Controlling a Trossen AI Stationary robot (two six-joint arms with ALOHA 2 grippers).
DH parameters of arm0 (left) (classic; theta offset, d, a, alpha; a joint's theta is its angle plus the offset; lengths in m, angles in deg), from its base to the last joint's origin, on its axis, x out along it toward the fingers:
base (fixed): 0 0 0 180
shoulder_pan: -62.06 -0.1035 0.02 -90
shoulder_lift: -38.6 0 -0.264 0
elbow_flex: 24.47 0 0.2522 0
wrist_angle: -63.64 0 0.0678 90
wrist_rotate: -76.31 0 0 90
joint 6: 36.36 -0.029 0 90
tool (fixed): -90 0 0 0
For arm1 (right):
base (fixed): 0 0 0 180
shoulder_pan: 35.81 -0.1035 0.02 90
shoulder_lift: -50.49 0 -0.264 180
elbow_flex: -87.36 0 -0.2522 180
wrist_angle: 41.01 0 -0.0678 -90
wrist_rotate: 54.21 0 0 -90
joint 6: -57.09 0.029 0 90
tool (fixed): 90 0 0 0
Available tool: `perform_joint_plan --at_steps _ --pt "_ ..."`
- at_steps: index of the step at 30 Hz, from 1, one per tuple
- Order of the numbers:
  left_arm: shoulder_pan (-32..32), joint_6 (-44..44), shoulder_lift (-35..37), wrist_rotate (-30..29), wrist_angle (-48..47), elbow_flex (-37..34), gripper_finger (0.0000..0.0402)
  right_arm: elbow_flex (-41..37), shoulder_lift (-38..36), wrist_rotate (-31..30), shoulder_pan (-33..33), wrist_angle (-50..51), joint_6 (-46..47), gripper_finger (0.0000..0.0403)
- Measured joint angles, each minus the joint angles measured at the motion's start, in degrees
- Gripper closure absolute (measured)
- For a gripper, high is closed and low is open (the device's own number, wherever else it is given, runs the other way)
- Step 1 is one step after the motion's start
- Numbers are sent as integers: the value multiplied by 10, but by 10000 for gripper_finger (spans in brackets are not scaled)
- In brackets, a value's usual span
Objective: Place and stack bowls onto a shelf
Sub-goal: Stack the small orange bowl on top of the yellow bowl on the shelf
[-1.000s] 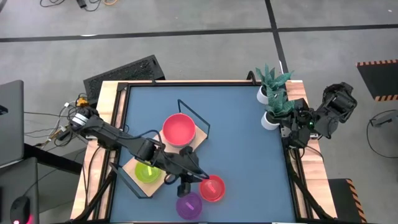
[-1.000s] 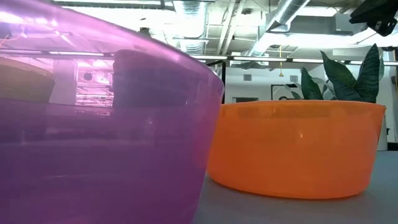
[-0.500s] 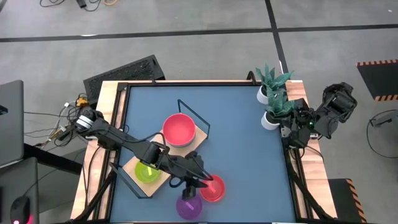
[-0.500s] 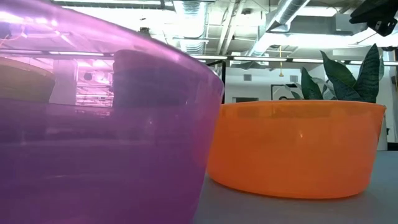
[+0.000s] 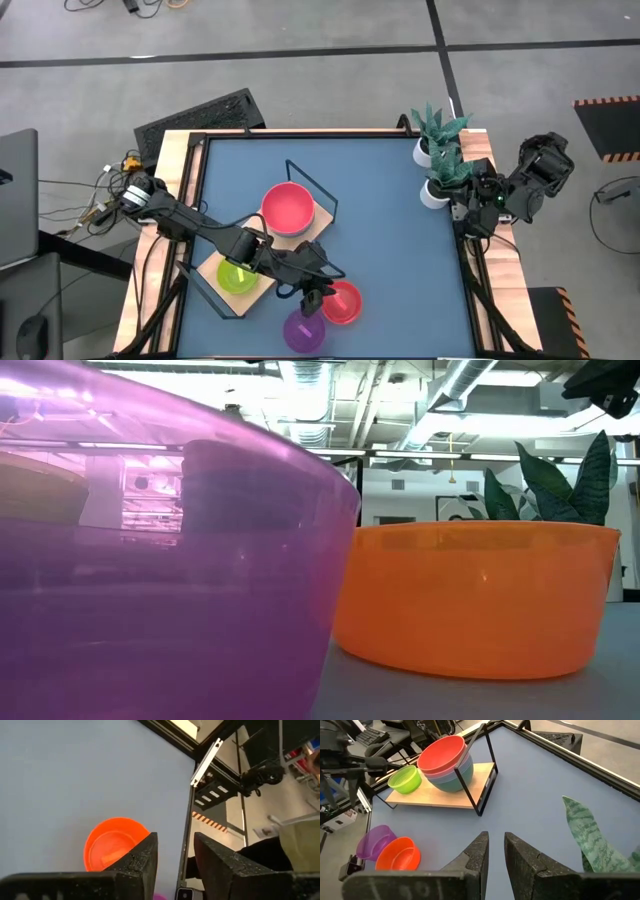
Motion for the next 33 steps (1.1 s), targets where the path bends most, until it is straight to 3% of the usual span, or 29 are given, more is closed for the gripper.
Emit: perform_joint_plan --at_steps 8,19,33 --pt "0 20 0 6 28 0 317 0 0 0 0 8 1 314" --pt "0 15 -19 -1 86 0 319 0 0 0 0 12 2 314" --pt "0 -31 -28 -51 55 -1 257 0 0 0 0 13 2 314"
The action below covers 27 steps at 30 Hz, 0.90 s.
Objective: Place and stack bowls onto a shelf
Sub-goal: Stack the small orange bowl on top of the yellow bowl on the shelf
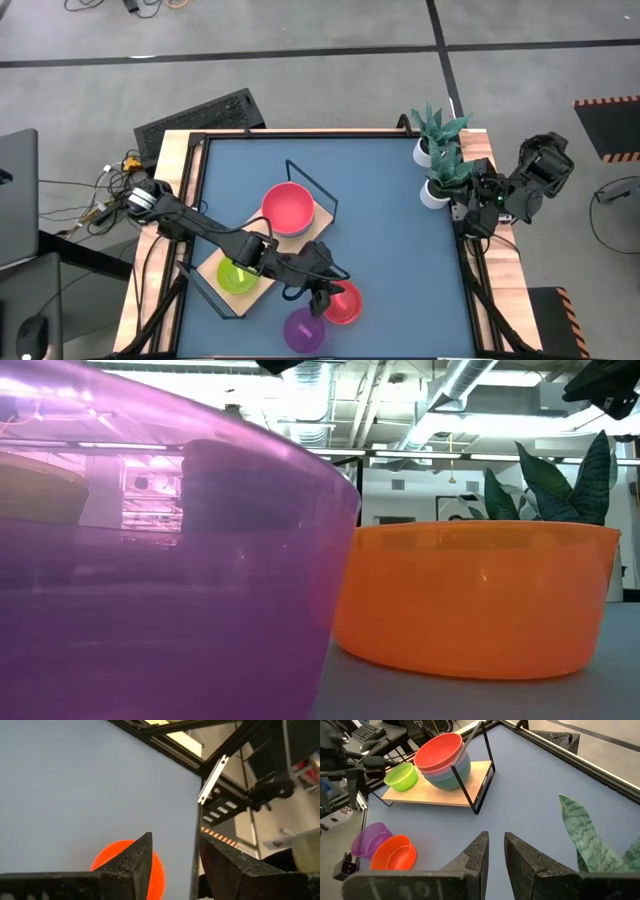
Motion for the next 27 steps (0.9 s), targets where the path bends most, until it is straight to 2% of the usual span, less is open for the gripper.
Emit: perform_joint_plan --at_steps 8,13,18,27 --pt "-2 -15 -15 -6 -38 1 254 0 0 1 0 0 0 314" --pt "-2 -33 -40 19 -51 2 254 0 0 2 0 1 0 314" --pt "-1 -39 -59 15 -73 8 254 0 0 5 0 1 1 314" --pt "0 -44 -91 14 -75 12 255 0 0 16 0 0 1 314"
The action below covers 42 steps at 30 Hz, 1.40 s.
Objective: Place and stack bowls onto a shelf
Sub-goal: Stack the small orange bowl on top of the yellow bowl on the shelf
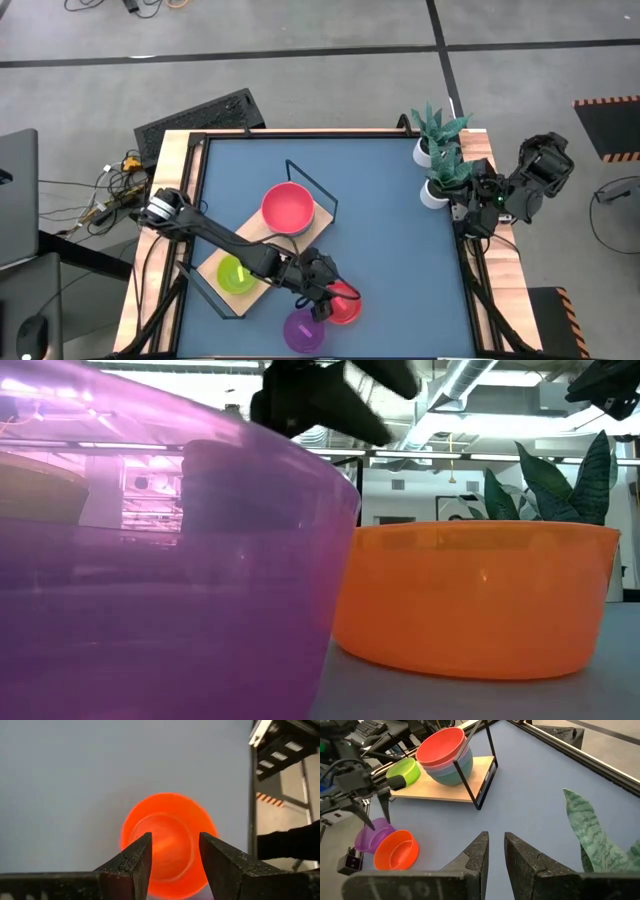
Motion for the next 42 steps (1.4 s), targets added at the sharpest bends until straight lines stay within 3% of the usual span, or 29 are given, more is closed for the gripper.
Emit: perform_joint_plan --at_steps 22,42 --pt "2 36 -10 -40 -63 0 255 0 0 0 0 0 0 314" --pt "4 41 -10 -17 -67 0 255 0 0 0 0 1 0 314"
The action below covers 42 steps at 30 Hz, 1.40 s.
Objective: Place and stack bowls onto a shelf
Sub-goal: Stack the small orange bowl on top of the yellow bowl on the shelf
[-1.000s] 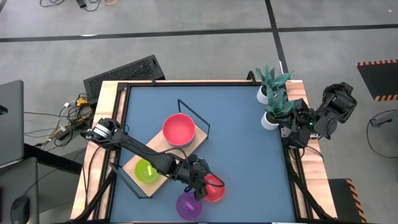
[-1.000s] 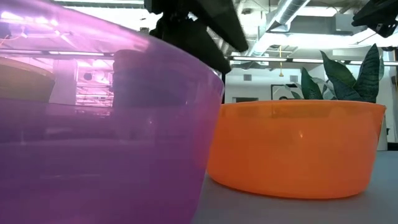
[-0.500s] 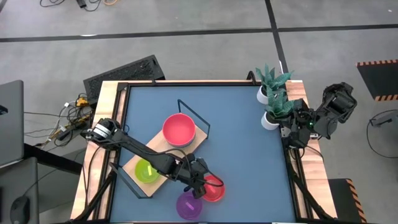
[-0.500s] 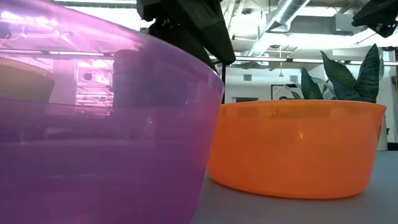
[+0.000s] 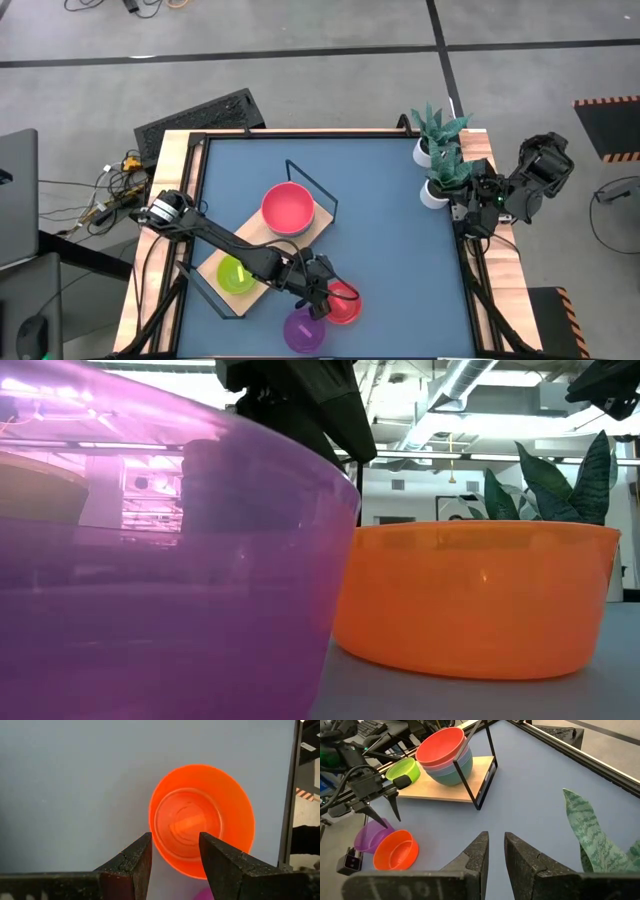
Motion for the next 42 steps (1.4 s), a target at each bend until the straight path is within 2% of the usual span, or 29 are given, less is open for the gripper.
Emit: perform_joint_plan --at_steps 8,15,23,31,35,39,42 --pt "0 0 -10 -10 6 0 255 0 0 0 0 0 0 314" --pt "0 10 -35 5 40 1 255 0 0 1 0 -1 0 314" --pt "0 26 -48 6 26 0 255 0 1 1 0 -2 0 314" --pt "-1 59 -86 54 55 -1 255 0 3 7 0 -3 1 314" --pt "-6 66 -82 38 51 0 256 0 3 13 0 -3 1 314" --pt "-12 72 -80 36 60 0 274 0 3 13 0 -3 1 314" --pt "-13 86 -80 42 57 0 307 0 3 13 0 -3 0 314"
